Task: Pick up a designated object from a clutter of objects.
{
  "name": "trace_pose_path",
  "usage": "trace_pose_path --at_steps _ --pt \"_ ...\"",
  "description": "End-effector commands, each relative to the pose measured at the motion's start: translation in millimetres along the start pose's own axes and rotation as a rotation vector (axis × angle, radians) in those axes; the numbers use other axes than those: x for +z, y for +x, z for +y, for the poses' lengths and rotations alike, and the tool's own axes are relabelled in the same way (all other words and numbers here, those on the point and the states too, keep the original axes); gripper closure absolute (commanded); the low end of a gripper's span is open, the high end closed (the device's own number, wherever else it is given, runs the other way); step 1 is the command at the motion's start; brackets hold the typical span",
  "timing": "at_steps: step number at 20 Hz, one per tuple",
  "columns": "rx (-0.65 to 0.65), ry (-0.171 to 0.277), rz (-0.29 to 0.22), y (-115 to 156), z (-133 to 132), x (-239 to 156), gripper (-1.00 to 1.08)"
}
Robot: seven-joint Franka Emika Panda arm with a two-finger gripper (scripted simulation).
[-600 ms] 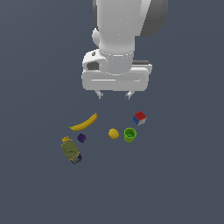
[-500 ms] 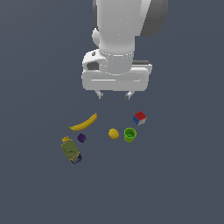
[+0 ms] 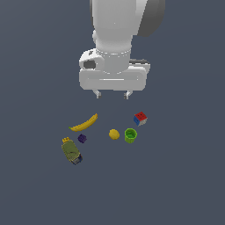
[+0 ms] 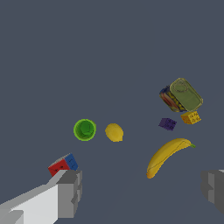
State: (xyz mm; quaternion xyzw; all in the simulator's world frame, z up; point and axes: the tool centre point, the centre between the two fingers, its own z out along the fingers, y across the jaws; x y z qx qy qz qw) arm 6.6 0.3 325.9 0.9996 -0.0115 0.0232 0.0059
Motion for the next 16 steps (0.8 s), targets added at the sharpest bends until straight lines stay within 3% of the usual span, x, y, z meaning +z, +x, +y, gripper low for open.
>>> trace_pose_path --at_steps 1,9,16 --pt "0.003 0.001 0.001 0 1 0 -0.92" --pt "-0.044 -0.002 -0.001 2 -2 7 -0.92" --pt "-0.16 -0.008 -0.006 6 -9 26 -0.92"
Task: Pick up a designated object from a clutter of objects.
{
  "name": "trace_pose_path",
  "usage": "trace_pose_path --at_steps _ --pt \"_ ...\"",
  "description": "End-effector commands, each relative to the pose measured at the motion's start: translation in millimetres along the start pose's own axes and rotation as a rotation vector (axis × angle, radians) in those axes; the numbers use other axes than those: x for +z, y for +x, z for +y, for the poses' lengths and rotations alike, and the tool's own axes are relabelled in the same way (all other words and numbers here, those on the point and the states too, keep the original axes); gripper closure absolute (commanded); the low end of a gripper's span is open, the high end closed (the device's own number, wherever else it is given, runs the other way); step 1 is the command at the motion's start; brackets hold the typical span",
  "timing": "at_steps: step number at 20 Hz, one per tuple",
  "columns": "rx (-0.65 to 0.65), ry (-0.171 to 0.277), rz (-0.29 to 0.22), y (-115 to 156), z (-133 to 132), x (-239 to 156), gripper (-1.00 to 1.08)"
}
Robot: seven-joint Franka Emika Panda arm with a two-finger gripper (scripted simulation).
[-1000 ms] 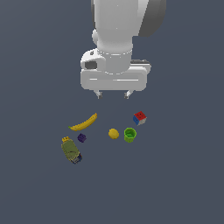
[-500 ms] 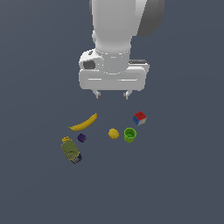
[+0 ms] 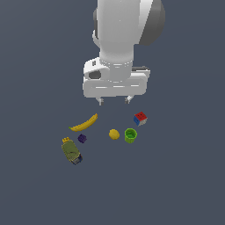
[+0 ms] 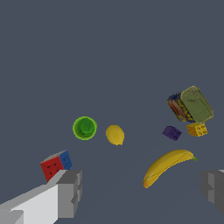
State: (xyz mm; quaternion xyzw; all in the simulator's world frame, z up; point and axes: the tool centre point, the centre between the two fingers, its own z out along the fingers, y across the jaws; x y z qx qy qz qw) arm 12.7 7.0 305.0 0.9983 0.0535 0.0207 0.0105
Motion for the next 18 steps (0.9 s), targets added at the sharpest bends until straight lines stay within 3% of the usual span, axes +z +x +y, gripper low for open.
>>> trace_pose_path --at_steps 1,18 --pt "-0.052 -0.002 -0.002 2 -3 9 -0.92" --pt "-0.562 -0.004 -0.022 14 -34 91 -0.92"
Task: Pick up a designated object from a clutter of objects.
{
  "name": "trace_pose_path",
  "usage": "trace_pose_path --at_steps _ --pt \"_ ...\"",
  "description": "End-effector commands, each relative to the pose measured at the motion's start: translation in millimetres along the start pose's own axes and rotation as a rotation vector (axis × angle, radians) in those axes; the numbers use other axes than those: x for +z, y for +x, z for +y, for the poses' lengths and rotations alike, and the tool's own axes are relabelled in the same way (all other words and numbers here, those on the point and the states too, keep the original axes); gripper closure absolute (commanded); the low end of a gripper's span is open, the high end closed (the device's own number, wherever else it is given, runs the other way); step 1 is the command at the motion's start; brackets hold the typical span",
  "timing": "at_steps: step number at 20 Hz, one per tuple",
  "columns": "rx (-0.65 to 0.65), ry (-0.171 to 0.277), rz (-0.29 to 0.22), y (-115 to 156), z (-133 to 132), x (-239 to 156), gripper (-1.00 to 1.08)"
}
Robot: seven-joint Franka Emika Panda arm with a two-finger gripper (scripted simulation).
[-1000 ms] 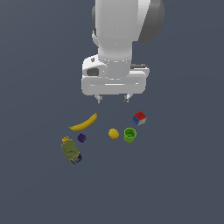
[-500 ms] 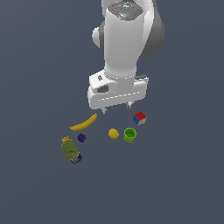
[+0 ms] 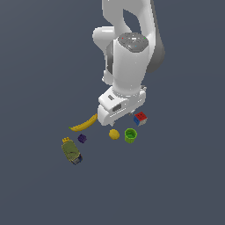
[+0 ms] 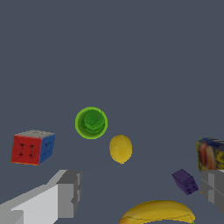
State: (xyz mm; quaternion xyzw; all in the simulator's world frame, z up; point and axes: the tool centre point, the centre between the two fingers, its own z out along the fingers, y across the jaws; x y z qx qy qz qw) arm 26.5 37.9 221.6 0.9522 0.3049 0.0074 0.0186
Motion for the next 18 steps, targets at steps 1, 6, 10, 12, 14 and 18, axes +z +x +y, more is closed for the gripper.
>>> trace_pose_path --at_steps 1,6,10,12,14,18 --pt "-0.08 0.001 -0.001 4 -4 13 -0.92" --pt "-0.237 0.006 -0.003 10 -14 38 -0.92" --pt "-0.363 0.012 -0.003 14 -23 58 -0.92" --pt "-0.426 0.015 -0.002 16 -27 67 -0.92" --pt "-0.488 0.018 -0.001 18 -32 77 -0.92" --pt "-0.604 0.025 0.003 21 -41 95 -0.92"
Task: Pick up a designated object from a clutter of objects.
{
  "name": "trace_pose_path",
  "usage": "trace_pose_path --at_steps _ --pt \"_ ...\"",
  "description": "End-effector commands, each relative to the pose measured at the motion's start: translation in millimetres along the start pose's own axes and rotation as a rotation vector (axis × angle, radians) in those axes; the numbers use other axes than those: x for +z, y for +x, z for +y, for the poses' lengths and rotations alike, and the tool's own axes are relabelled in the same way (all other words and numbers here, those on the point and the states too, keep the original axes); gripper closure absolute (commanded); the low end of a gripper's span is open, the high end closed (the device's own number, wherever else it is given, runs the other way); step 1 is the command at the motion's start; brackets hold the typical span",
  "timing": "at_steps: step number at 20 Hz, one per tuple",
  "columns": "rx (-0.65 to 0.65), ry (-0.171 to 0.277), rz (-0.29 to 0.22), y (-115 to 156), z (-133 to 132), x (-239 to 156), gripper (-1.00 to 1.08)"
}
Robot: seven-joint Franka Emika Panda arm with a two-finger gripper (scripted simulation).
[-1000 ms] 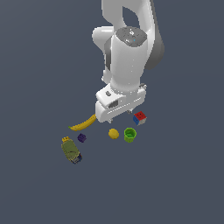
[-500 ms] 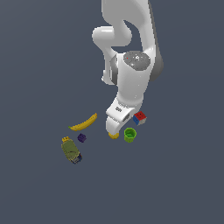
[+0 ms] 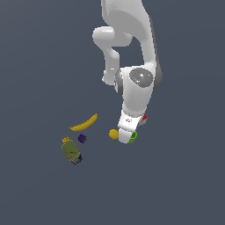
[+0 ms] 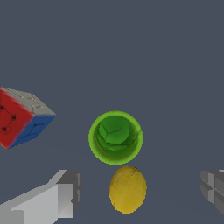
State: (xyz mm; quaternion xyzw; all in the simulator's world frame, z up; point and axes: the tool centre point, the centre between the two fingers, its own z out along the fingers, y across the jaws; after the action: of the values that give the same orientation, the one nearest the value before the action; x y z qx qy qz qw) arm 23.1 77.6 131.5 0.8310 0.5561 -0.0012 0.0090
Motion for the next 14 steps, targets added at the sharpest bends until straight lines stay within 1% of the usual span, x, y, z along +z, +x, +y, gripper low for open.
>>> trace_pose_path --at_steps 1,7,14 --pt "-0.069 0.003 0.003 4 -4 11 -0.92" --pt "-0.185 0.009 0.009 12 -11 28 -0.92" --pt "-0.247 0.012 0.013 15 -15 38 -0.92"
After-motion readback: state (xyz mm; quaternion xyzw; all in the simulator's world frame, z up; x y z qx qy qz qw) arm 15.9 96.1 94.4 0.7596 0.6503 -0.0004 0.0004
